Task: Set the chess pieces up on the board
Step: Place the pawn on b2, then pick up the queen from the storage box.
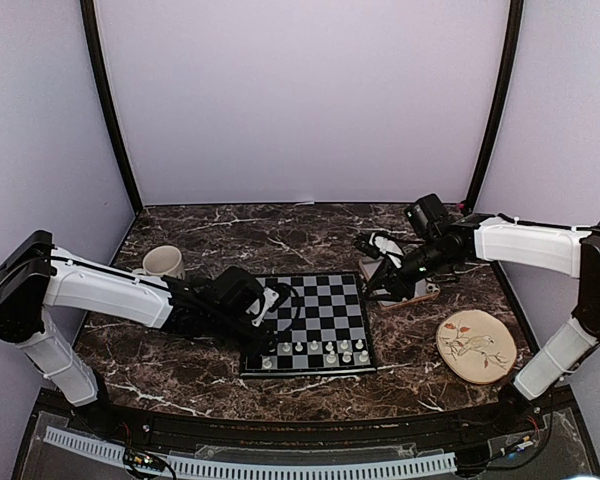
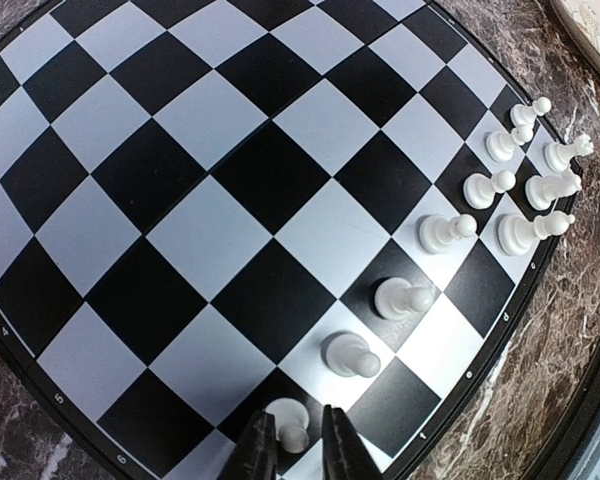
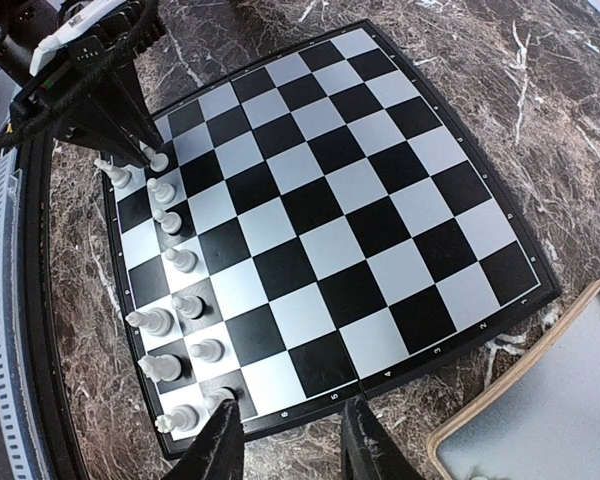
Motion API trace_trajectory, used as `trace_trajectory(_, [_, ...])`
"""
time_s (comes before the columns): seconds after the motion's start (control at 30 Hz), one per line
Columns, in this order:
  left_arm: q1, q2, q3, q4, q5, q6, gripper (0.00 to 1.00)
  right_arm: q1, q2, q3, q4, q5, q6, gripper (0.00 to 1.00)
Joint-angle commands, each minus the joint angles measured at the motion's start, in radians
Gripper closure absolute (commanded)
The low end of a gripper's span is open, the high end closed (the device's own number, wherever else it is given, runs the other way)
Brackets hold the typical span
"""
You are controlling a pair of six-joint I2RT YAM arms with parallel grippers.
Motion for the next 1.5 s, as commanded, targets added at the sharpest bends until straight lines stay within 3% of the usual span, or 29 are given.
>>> trace_trajectory(0.0, [-0.007, -0.039, -0.011, -0.016, -0.001, -0.008, 0.80, -0.005, 0.009, 0.007, 0.019, -0.002, -0.002, 0.66])
trace_trajectory(0.33, [-0.009, -0.069, 0.033, -0.067, -0.037, 0.010, 0.70, -0.045, -0.011, 0.042, -0.019, 0.053, 0.014, 0.67])
trace_trajectory(0.5, [-0.009, -0.143, 0.078, -0.088, -0.119, 0.053, 0.62, -0.141, -0.018, 0.093, -0.068, 0.257, 0.025, 0.68])
trace_trajectory(0.63, [-0.006, -0.161, 0.098, -0.002, -0.220, 0.058, 0.53, -0.197, 0.041, 0.167, -0.156, 0.447, 0.033, 0.72])
trace_trajectory(0.87, [0.001, -0.053, 0.167, 0.145, -0.176, 0.014, 0.53, -0.268, 0.239, 0.244, -0.334, 0.440, 0.069, 0.74])
trace_trajectory(1.03, [0.001, -0.013, 0.172, 0.171, -0.117, -0.003, 0.54, -0.267, 0.290, 0.266, -0.391, 0.384, -0.028, 0.75])
trace_trajectory(1.27, [0.002, -0.024, 0.133, 0.185, -0.099, -0.015, 0.54, -0.266, 0.333, 0.352, -0.442, 0.427, -0.217, 0.75])
trace_trajectory(1.47, [0.002, -0.023, 0.111, 0.211, -0.083, -0.038, 0.55, -0.260, 0.362, 0.412, -0.512, 0.405, -0.471, 0.73])
